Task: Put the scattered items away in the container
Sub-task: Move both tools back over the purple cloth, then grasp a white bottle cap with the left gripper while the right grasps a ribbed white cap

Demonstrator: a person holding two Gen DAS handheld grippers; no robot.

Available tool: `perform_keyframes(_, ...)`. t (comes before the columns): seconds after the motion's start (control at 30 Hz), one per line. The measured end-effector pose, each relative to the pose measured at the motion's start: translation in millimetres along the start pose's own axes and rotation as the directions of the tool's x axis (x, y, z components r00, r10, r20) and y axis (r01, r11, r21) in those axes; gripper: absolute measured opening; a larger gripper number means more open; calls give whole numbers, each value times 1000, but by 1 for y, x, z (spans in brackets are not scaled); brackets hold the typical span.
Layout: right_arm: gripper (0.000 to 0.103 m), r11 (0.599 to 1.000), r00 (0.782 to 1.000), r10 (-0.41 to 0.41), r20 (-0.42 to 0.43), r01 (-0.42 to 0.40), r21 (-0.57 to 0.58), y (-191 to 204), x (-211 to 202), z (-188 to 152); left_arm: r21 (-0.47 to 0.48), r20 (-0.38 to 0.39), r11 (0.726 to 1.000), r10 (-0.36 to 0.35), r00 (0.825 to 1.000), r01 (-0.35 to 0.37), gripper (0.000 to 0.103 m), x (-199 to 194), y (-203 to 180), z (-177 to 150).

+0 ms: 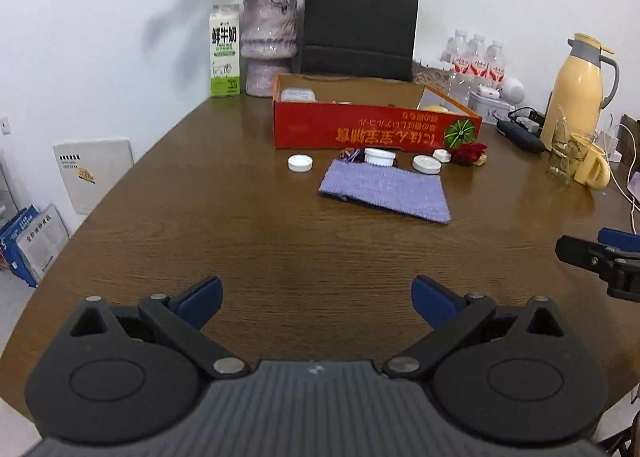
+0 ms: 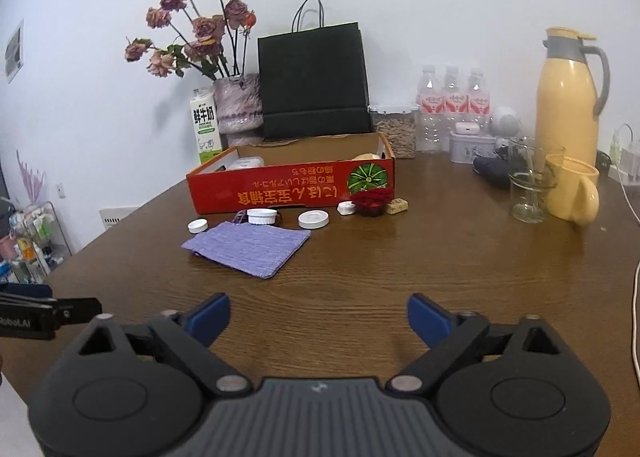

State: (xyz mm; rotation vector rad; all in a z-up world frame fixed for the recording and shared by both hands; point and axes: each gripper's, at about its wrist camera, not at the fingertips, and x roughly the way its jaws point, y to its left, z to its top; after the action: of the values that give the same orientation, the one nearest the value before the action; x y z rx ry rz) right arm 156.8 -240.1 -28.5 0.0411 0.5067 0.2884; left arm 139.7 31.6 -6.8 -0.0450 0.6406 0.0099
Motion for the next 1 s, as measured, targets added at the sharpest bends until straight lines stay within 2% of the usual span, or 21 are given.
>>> perform_keyframes(0.1, 86, 1000, 1000, 10, -11, -11, -7, 0, 13, 2, -27, -22, 1000, 2, 1000, -2, 101, 12, 8, 4)
perform_keyframes(0.2, 77, 999, 999, 32, -26, -33, -6, -1, 26, 6, -53, -33, 998, -20, 999, 19, 90, 29, 18, 21)
perform_keyframes(0.27, 75, 998, 998, 57, -40, -58, -11, 0, 39, 13, -53, -22, 998, -34, 999, 32, 82, 42, 25, 36)
perform_keyframes(0.3, 75, 997, 997, 69, -46, -70, -17, 1, 45, 17, -47, -15, 998, -42, 999, 41, 80, 52, 28, 46)
perform_keyframes(0.33, 75, 996, 996, 80, -45, -81, -26, 3, 52, 21, -41, -12, 998, -47, 999, 46, 76, 62, 29, 54)
perform_keyframes(0.37, 75, 995, 995, 90, -43, -92, -38, 6, 59, 26, -35, -14, 998, -47, 999, 46, 66, 75, 31, 62)
perform_keyframes(0.43, 73, 991, 992, 115, -43, -118, -56, 10, 77, 40, -16, -39, 998, -57, 998, 57, 55, 104, 33, 79)
perform_keyframes(0.5, 64, 987, 989, 139, -43, -141, -71, 12, 98, 53, -6, -51, 996, -89, 995, 89, 52, 131, 38, 94)
perform_keyframes(0.57, 62, 984, 987, 154, -53, -158, -82, 15, 120, 65, -2, -65, 993, -118, 991, 118, 53, 157, 42, 105)
perform_keyframes(0.63, 61, 981, 983, 168, -71, -173, -83, 18, 149, 77, 25, -89, 993, -111, 990, 114, 53, 182, 41, 112)
perform_keyframes(0.7, 60, 978, 978, 185, -98, -193, -74, 22, 175, 87, 43, -81, 995, -81, 993, 85, 53, 196, 40, 113)
perform_keyframes(0.87, 56, 972, 967, 214, -140, -225, -70, 37, 228, 100, 103, -32, 991, -84, 996, 87, 48, 201, 33, 103)
perform_keyframes(1.0, 50, 972, 964, 203, -174, -220, -83, 47, 256, 99, 122, -13, 989, -80, 997, 81, 35, 203, 32, 100)
